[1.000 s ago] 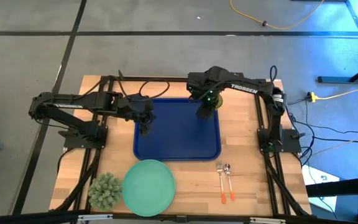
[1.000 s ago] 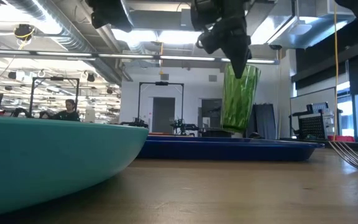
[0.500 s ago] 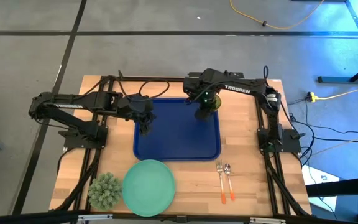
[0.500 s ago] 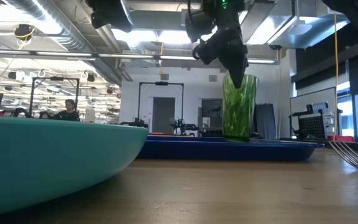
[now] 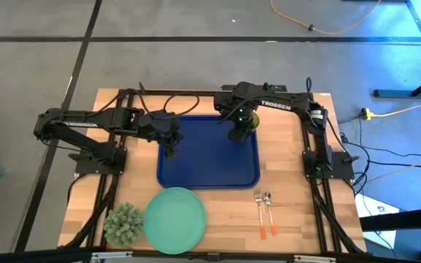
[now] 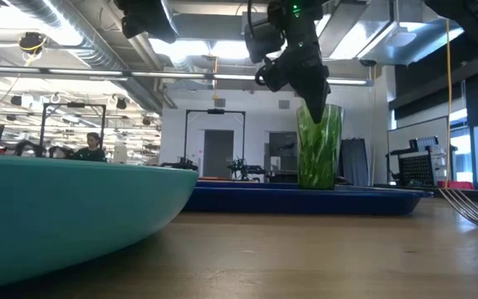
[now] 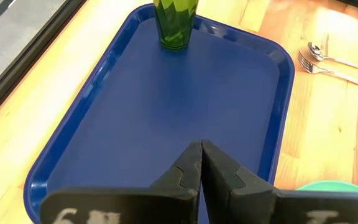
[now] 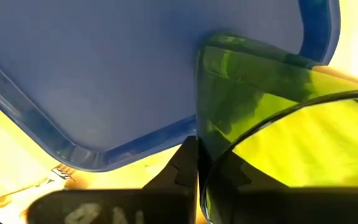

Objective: Pick and place plate/cup/fork/spoon on tray
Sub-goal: Put the red cup on the top right of the blue serving tray

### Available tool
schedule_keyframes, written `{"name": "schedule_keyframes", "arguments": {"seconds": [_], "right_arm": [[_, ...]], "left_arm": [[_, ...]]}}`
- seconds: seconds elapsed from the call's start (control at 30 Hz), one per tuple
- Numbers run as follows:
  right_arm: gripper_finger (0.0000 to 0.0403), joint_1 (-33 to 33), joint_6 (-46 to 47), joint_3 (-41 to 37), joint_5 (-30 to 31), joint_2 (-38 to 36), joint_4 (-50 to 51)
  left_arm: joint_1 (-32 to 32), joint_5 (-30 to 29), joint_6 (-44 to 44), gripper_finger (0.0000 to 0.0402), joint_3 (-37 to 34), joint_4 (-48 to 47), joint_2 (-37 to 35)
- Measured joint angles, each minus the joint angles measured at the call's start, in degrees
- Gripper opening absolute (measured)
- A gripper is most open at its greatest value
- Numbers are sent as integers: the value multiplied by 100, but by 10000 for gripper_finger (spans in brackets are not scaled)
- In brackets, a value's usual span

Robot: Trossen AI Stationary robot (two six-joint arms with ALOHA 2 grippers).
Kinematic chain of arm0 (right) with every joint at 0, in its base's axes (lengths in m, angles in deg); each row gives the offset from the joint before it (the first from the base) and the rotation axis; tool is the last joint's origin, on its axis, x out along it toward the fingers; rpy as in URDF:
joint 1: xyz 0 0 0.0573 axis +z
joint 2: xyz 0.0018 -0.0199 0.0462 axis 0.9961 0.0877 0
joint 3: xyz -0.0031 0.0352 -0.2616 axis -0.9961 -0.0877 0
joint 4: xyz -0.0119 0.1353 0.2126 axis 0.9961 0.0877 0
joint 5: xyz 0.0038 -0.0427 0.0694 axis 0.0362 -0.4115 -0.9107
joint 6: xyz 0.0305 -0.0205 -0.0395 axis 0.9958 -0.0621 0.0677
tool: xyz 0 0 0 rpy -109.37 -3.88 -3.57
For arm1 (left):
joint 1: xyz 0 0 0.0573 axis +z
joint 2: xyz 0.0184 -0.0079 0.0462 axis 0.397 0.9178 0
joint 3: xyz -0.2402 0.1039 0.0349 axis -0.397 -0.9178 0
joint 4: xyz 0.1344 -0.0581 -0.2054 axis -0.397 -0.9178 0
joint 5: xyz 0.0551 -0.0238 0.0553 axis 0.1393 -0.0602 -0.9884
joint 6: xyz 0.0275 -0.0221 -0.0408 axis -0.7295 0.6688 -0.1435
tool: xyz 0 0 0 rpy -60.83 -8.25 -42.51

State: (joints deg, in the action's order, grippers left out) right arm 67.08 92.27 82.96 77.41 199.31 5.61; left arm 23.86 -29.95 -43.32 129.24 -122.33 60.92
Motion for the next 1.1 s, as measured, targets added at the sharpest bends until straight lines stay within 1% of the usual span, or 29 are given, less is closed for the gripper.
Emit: {"name": "schedule_keyframes", "arguments": {"seconds": [0.2, 0.73, 0.97, 1.1], "right_arm": [[41, 0, 15, 0, 2, 0, 0], [45, 4, 3, 0, 0, 0, 1], [23, 4, 18, 0, 2, -2, -13], [23, 4, 25, 0, 2, -2, -29]], "left_arm": [[0, 0, -2, 0, 0, 0, 0], [0, -2, -5, 0, 0, -8, 0], [0, -2, -7, 0, 0, -9, 2], [0, -2, -7, 0, 0, -9, 2]]}}
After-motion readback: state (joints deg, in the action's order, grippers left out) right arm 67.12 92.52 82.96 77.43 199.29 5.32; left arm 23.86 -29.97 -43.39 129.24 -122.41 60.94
